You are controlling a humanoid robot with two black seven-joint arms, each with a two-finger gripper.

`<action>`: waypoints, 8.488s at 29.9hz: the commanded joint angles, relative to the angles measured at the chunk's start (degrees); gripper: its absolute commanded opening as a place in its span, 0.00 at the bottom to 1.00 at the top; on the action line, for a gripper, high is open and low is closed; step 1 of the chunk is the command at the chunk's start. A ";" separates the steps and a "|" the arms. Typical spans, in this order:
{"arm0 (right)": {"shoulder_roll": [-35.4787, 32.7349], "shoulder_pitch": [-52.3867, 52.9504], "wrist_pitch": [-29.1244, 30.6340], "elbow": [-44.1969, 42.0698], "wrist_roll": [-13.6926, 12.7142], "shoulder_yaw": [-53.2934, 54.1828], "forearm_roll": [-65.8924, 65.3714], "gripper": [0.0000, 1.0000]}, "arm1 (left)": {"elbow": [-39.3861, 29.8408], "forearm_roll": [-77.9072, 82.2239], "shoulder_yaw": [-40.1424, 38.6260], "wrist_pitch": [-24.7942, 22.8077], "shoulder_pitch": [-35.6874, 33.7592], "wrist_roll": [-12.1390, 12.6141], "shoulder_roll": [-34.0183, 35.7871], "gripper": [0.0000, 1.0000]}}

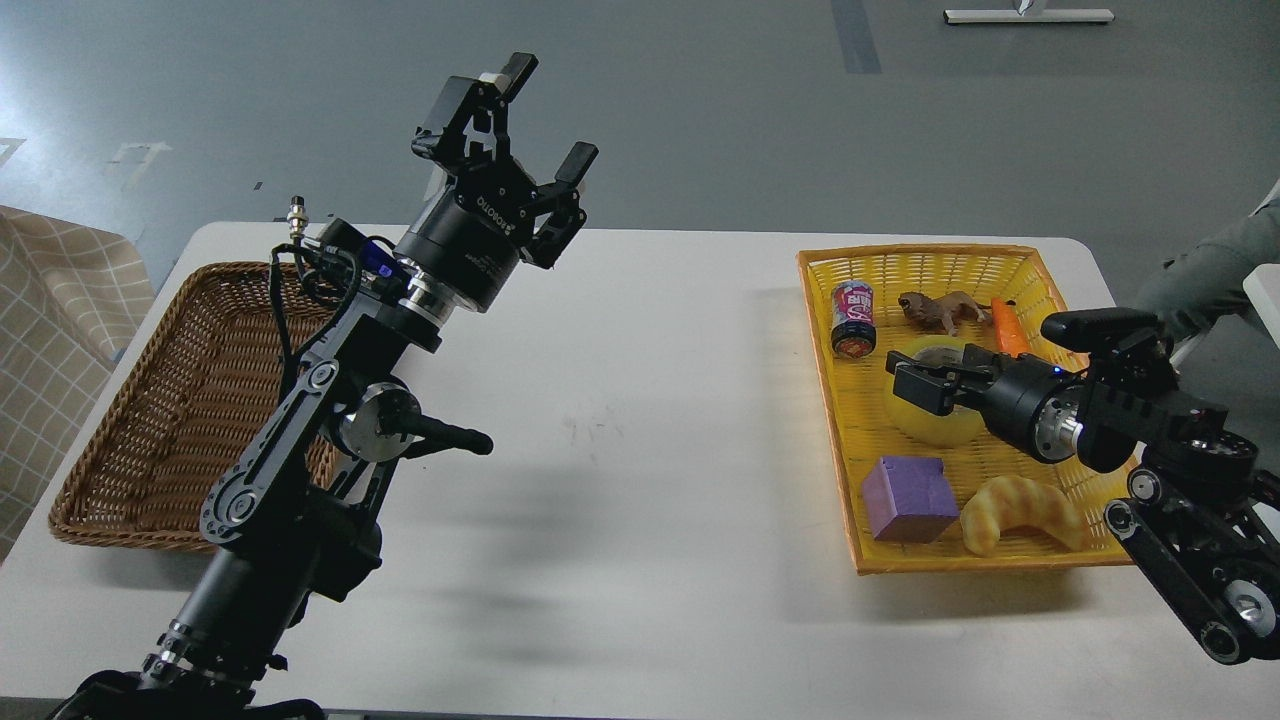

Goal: Place and transfer tape with both arms
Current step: 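Close the right gripper on the clear tape roll's rim, then lift the tape roll out of the tray with the right gripper, then carry the tape roll toward the table center and lower it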

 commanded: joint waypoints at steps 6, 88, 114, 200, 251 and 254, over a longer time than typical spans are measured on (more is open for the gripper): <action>-0.45 5.27 -0.09 -5.12 0.36 -5.39 -0.08 1.00 | -0.02 -0.16 0.00 -0.09 0.11 -0.03 0.14 0.99; 0.61 5.37 -0.44 -7.41 0.71 -8.12 -0.63 0.94 | 0.33 0.02 0.53 -1.50 -0.77 0.05 3.30 0.99; 0.78 6.16 4.13 -8.38 0.01 -8.12 -0.63 0.73 | 0.33 -0.07 0.09 -1.50 -0.51 0.05 2.86 0.99; 17.13 26.81 6.12 -4.78 0.62 -22.18 11.25 0.05 | -0.38 -0.24 -0.35 -1.41 -1.92 0.05 2.95 0.99; 23.28 17.67 6.12 -10.04 0.01 -25.17 10.99 0.28 | -0.99 -0.60 -1.06 -1.41 -1.74 0.05 3.21 0.99; 23.63 17.67 3.27 -12.06 -0.08 -25.17 10.99 0.36 | -0.99 -0.60 -1.06 -1.41 -1.74 0.05 3.21 0.99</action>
